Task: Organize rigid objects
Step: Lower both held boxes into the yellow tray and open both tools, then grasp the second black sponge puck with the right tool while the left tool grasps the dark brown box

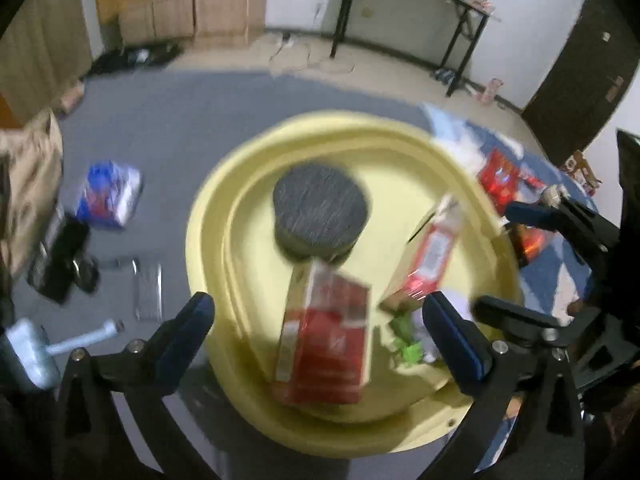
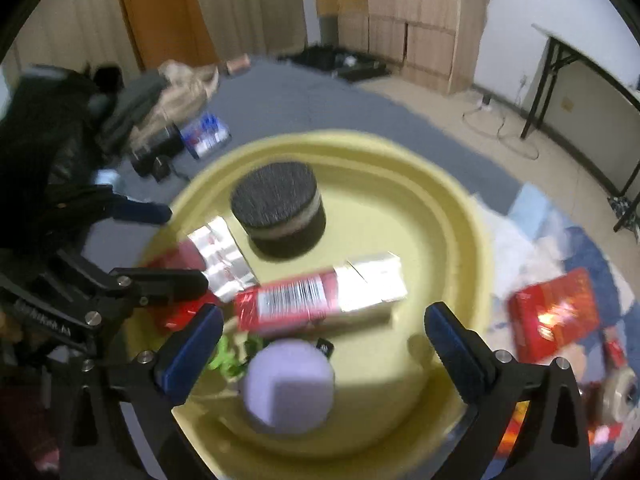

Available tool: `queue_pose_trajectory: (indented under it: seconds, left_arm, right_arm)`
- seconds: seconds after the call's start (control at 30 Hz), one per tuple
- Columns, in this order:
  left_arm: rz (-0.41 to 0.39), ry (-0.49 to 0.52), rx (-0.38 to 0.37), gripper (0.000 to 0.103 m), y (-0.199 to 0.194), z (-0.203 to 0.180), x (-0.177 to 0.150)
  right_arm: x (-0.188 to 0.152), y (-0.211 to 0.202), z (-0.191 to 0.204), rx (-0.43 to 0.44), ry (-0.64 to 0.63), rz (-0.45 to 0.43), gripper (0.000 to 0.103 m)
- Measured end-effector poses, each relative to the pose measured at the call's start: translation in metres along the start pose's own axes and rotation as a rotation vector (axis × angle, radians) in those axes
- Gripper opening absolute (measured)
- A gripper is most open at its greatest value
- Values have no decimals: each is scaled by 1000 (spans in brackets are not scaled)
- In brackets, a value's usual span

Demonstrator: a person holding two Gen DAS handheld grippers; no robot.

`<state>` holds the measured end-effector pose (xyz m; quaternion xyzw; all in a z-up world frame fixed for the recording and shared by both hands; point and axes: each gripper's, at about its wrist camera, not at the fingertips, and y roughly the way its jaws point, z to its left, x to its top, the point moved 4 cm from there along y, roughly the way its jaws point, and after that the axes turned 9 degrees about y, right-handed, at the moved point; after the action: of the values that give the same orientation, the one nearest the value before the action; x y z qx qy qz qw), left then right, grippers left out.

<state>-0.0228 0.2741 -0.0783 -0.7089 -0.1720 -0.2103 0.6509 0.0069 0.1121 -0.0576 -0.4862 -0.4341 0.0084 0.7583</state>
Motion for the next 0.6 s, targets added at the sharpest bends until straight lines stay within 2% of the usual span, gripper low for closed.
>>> queue_pose_trajectory:
  seconds: [0.13,0.33,0.43,0.47,0.57,0.6]
  left_arm:
    - [-25,102,-42,103,-15,-40,32]
    - [2,335,-154,103,0,-147,82]
    - [-8,510,-218,103,21,-206,94]
    - [-9,598,-245,103,34,-225,91]
    - [94,743,-218,103,74,-256,78]
    - [106,766,-216,103,81,-262,75]
  right_arm:
    - [-15,-60,-43,-53,85,-91,103]
    - [-64,-141,-170,-273,268,-91,103]
    - [-93,-162,-221,-346,358,-70,103]
    - [-101,-164,-232,-355,387,-63,103]
    - [-126,-158,-253,-350,455,-38,103]
    - [-133,-153,-257,-349,458,-30,103]
